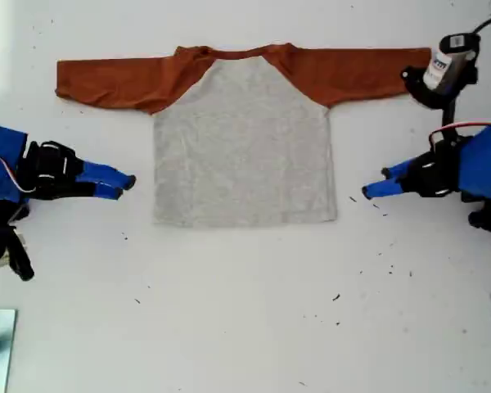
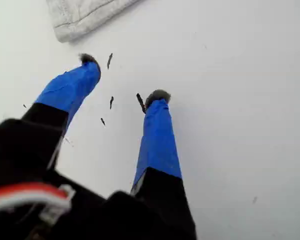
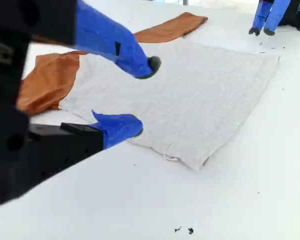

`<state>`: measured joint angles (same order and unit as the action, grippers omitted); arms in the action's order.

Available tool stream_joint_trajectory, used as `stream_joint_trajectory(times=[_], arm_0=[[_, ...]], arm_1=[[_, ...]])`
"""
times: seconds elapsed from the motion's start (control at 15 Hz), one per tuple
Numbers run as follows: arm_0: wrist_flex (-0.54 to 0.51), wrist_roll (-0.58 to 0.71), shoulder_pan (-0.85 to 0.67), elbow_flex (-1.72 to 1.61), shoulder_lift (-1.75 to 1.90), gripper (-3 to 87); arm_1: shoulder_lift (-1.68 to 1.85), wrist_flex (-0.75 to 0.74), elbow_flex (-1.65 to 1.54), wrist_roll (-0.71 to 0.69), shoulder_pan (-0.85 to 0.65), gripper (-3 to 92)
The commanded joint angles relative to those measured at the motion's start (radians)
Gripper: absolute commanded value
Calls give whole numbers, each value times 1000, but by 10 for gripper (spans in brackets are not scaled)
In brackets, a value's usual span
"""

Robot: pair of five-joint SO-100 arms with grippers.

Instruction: Fold t shirt

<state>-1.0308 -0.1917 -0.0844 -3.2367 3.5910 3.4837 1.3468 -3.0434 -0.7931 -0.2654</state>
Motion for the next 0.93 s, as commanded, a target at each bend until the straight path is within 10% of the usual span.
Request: stream_joint_trajectory(times=[0.0,0.6,0.87], arm_0=[[5,195,51,-11,12,-3],[3,193,60,-11,12,-1],[3,181,55,-11,12,-1]], arm_1=[[17,-18,-66,746,8,36],[-20,-84,49,666,28,32],[-723,130,854,252,-302,32]])
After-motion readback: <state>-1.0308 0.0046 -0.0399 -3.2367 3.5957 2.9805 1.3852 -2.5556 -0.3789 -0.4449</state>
